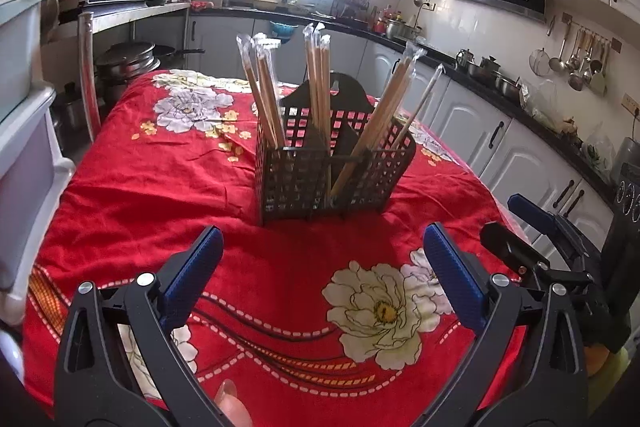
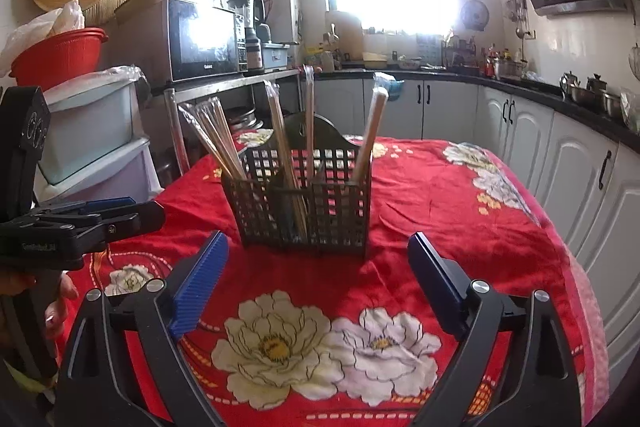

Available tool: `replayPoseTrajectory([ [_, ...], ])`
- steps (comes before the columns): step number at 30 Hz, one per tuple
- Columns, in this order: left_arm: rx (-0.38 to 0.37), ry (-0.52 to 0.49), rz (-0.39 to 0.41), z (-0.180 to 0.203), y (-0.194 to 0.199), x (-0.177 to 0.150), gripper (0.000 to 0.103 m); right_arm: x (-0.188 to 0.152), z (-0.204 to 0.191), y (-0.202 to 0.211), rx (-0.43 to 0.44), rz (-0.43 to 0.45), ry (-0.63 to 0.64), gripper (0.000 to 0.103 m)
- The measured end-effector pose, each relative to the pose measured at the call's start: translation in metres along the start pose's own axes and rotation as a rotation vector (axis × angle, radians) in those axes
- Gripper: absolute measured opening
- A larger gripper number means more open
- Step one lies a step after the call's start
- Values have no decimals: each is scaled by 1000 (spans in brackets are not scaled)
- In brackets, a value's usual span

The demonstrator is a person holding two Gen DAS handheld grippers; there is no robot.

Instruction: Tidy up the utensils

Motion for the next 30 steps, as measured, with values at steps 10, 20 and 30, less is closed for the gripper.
replayPoseTrajectory([
  [10,58,-2,77,-4,-7,-21,92,-28,10,0,-33,7,-2,92],
  [20,63,8,142,-4,-9,-32,92,-38,3,-1,-37,69,28,95],
  [30,117,18,211,-9,-5,-35,92,-33,7,8,-64,164,-1,96],
])
Point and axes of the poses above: each gripper's, at about its wrist camera, not at the fingertips, and y roughly against the way its jaws point, z to its right, x to its top, the point moved 7 cm from there along -y, roughly the way its jaws point, and after that the axes turned 14 degrees about x, right-handed, at the moved point
